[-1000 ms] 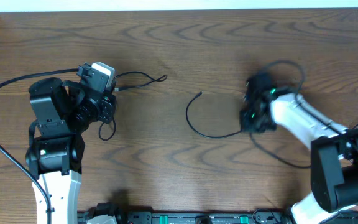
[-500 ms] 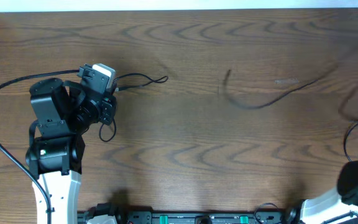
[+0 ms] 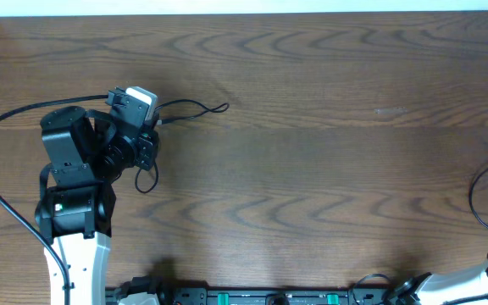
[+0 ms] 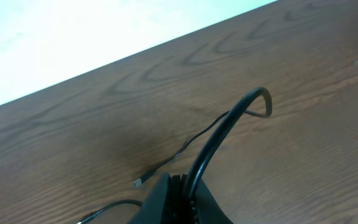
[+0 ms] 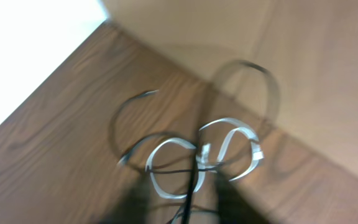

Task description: Untangle cables

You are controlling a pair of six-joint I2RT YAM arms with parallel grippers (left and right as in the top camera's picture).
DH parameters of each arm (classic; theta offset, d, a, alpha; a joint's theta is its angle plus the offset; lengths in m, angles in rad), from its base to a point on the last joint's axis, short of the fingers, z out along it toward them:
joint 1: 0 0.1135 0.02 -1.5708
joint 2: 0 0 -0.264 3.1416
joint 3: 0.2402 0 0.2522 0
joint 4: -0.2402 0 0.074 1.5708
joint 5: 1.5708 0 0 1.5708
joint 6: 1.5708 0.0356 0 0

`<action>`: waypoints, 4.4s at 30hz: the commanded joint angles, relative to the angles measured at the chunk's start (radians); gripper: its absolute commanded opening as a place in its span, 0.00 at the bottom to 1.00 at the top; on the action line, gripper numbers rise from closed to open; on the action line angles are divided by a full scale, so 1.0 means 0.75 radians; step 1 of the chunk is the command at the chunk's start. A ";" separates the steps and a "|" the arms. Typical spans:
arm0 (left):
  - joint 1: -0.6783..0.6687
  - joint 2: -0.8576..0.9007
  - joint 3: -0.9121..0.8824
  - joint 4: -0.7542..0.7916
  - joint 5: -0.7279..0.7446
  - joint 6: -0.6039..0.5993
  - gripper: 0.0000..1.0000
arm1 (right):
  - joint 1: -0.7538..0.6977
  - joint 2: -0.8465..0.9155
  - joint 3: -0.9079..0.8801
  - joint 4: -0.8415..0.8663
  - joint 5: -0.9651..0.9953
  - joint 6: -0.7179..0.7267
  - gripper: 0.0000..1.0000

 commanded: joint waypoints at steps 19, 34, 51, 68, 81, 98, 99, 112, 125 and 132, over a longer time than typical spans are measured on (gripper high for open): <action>0.001 -0.001 -0.002 -0.001 0.027 -0.013 0.07 | 0.343 0.148 -0.217 -0.582 -0.134 0.285 0.99; 0.001 -0.001 -0.002 -0.005 0.027 -0.013 0.08 | 0.319 0.148 -0.812 -0.121 0.004 0.352 0.89; 0.001 -0.001 -0.002 -0.005 0.027 -0.013 0.08 | 0.304 0.148 -1.034 0.232 0.180 0.274 0.62; 0.001 -0.001 -0.002 -0.006 0.027 -0.014 0.08 | 0.301 0.148 -1.108 0.341 0.186 0.270 0.40; 0.001 -0.001 -0.002 -0.006 0.028 -0.014 0.07 | 0.301 0.148 -1.108 0.348 0.189 0.271 0.28; 0.001 -0.001 -0.002 -0.006 0.027 -0.014 0.08 | 0.301 0.148 -1.186 0.429 0.191 0.271 0.21; 0.001 -0.001 -0.002 -0.006 0.027 -0.014 0.07 | 0.301 0.148 -1.186 0.438 0.191 0.271 0.18; 0.001 -0.001 -0.002 -0.035 0.027 -0.013 0.08 | 0.196 0.147 -1.081 0.563 0.200 0.245 0.01; 0.001 -0.001 -0.002 -0.039 0.027 -0.013 0.07 | -0.120 0.147 -0.593 0.328 -0.006 0.163 0.22; 0.001 -0.001 -0.002 -0.040 0.027 -0.013 0.07 | -0.100 0.148 -0.607 0.273 -0.236 0.202 0.99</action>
